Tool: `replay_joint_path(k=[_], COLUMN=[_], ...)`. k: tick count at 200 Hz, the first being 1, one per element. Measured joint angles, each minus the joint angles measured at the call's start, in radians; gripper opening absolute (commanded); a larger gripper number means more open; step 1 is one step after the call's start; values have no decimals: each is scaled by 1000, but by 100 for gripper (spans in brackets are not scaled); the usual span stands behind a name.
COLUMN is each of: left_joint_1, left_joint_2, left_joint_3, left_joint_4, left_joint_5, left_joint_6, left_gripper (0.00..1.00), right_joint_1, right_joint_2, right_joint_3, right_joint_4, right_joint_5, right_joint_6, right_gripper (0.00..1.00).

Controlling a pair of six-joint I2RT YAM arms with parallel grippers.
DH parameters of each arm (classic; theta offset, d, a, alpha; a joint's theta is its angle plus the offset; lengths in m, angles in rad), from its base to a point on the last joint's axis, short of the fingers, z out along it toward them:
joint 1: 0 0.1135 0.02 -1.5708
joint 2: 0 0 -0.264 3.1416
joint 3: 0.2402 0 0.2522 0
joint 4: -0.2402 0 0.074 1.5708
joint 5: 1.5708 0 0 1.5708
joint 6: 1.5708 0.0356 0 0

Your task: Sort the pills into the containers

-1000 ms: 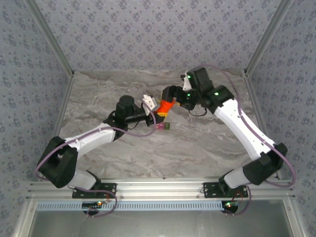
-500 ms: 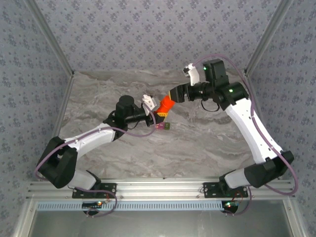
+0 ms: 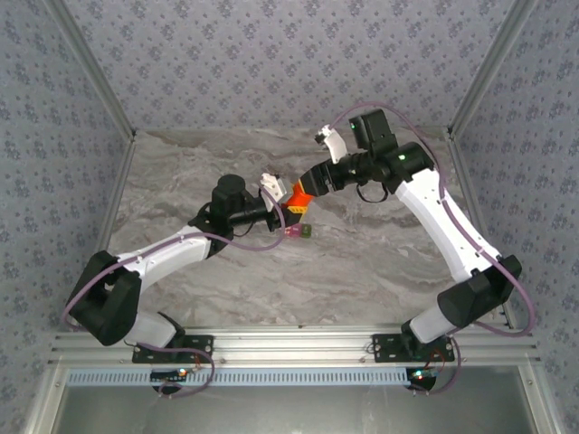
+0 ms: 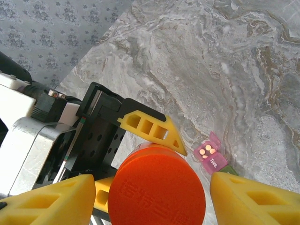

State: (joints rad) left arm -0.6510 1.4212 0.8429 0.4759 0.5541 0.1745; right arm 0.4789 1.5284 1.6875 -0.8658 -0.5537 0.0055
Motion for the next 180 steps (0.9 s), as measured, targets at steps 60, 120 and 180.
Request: replay_joint_path(k=[60, 120, 180], left_joint_1=[0, 0, 10], left_joint_2=[0, 0, 6], left_joint_3=[0, 0, 0], left_joint_4=[-3, -10, -95], left_joint_5=[-1, -3, -26], left_joint_6=[0, 0, 0], left_gripper=[0, 0, 0], right_joint_1=[10, 32, 107], right_joint_2=[37, 37, -19], right_joint_3=[6, 14, -144], right_joint_4=[-40, -50, 134], right_joint_5=[5, 53, 245], right_joint_6=[-8, 127, 643], right_gripper=[55, 35, 53])
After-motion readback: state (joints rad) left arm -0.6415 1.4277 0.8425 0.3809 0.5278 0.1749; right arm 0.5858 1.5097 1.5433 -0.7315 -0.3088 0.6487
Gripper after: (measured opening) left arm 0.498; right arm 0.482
